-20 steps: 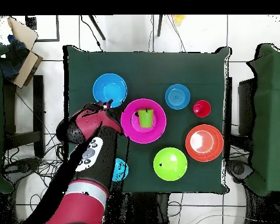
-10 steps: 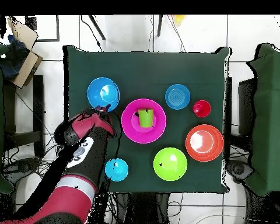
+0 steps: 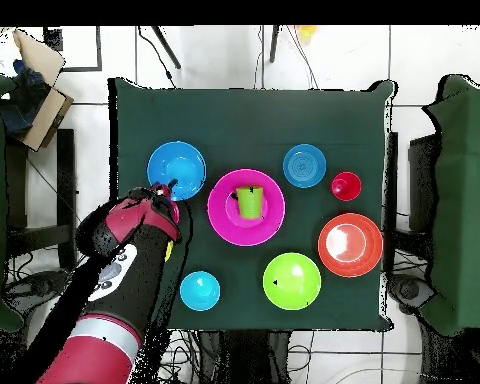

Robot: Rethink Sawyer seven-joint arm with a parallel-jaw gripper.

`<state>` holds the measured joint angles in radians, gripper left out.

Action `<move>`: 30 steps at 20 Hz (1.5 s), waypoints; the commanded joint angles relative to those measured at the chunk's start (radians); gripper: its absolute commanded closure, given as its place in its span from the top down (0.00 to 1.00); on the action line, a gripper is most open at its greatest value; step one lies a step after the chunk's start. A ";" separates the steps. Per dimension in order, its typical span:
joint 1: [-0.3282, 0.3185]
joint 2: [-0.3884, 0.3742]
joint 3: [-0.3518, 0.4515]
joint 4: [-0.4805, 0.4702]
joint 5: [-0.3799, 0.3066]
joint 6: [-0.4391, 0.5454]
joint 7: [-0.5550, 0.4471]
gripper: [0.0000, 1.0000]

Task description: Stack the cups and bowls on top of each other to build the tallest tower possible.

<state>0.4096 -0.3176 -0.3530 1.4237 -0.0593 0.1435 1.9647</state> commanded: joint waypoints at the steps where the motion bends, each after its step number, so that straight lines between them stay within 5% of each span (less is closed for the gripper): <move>1: -0.004 -0.011 0.069 0.001 0.034 0.068 0.143 1.00; 12: -0.047 0.006 0.099 -0.017 0.031 0.048 0.108 1.00; 30: -0.018 -0.017 0.079 0.006 0.042 0.064 0.119 1.00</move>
<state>0.3877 -0.3368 -0.3537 1.4238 -0.0310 0.1435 1.9647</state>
